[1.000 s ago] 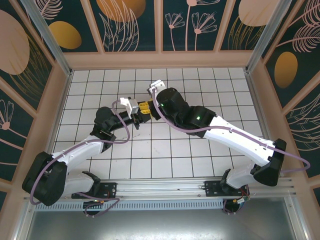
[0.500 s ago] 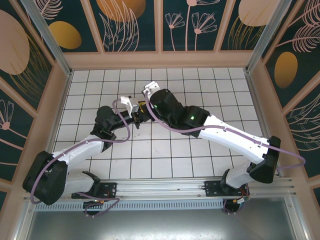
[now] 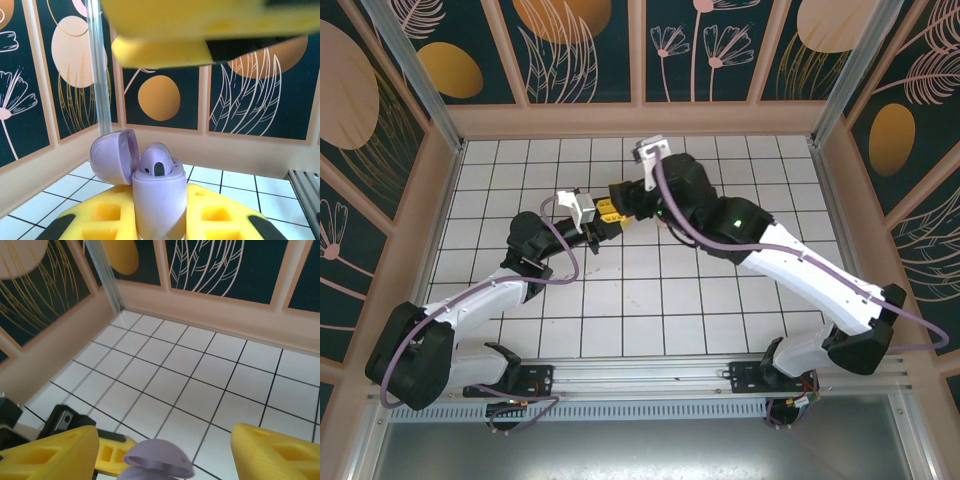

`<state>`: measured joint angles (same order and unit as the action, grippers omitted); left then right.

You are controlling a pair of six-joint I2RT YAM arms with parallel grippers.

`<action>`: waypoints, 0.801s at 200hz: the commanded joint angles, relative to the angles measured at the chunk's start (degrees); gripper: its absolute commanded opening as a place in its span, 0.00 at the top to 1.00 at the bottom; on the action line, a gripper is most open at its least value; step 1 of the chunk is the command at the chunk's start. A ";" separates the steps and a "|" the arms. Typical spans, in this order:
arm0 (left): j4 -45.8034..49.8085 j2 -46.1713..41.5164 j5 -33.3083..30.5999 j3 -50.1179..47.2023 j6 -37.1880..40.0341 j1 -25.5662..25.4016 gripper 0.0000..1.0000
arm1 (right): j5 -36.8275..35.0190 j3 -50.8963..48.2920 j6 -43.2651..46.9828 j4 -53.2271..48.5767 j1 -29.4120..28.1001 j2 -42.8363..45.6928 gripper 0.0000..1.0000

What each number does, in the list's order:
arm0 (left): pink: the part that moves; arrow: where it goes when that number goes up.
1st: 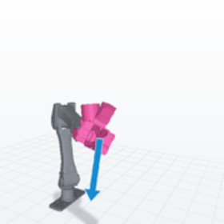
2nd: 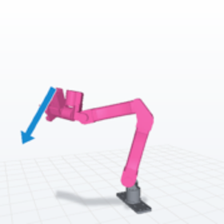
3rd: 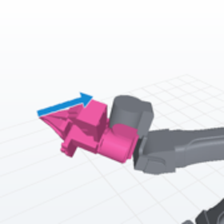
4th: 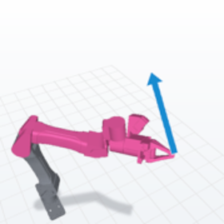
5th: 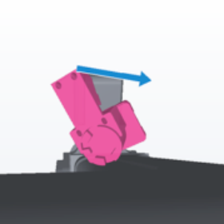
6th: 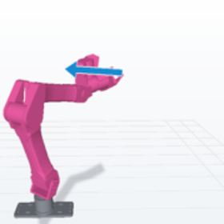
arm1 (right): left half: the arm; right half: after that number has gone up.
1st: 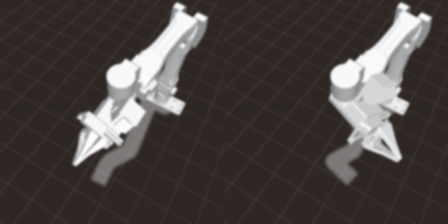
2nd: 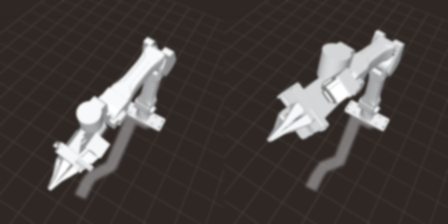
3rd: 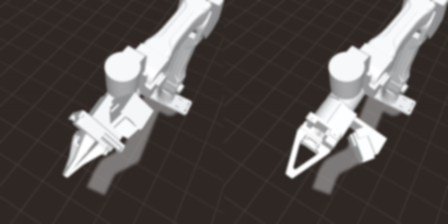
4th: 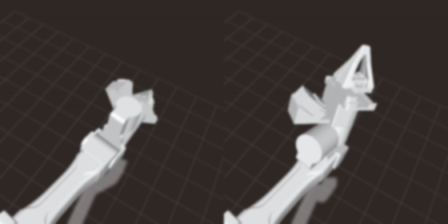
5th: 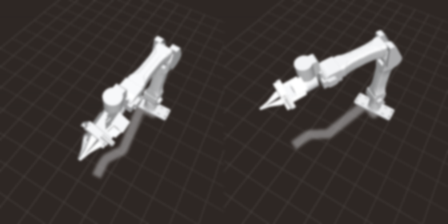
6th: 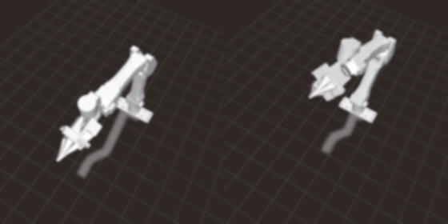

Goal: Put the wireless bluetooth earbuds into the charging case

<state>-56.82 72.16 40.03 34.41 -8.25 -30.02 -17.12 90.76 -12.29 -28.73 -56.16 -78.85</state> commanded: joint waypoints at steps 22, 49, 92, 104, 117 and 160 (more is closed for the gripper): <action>-4.43 0.66 0.50 -0.42 0.13 -0.41 1.00 | 10.97 -1.55 -7.83 0.70 8.90 3.17 0.40; -3.92 0.74 0.74 -0.88 1.44 -0.48 1.00 | 15.49 -0.43 -8.80 -2.05 13.38 0.34 0.68; -3.20 0.93 1.10 -0.83 2.14 -0.57 1.00 | 22.00 4.11 -7.46 -4.79 15.91 -6.44 0.89; -3.12 1.14 1.11 -0.67 2.10 -0.65 1.00 | 23.05 5.86 -6.88 -5.79 15.99 -8.47 0.90; -3.05 1.35 1.19 -0.49 2.10 -0.76 1.00 | 24.40 7.75 -6.13 -7.10 16.08 -10.81 0.90; -2.76 2.30 1.05 0.29 1.76 -1.00 1.00 | 28.68 10.43 -4.28 -10.39 15.96 -14.99 0.92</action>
<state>-58.06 73.65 40.07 33.87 -7.09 -30.72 7.11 98.74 -18.55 -35.64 -40.42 -92.84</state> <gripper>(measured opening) 0.208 0.095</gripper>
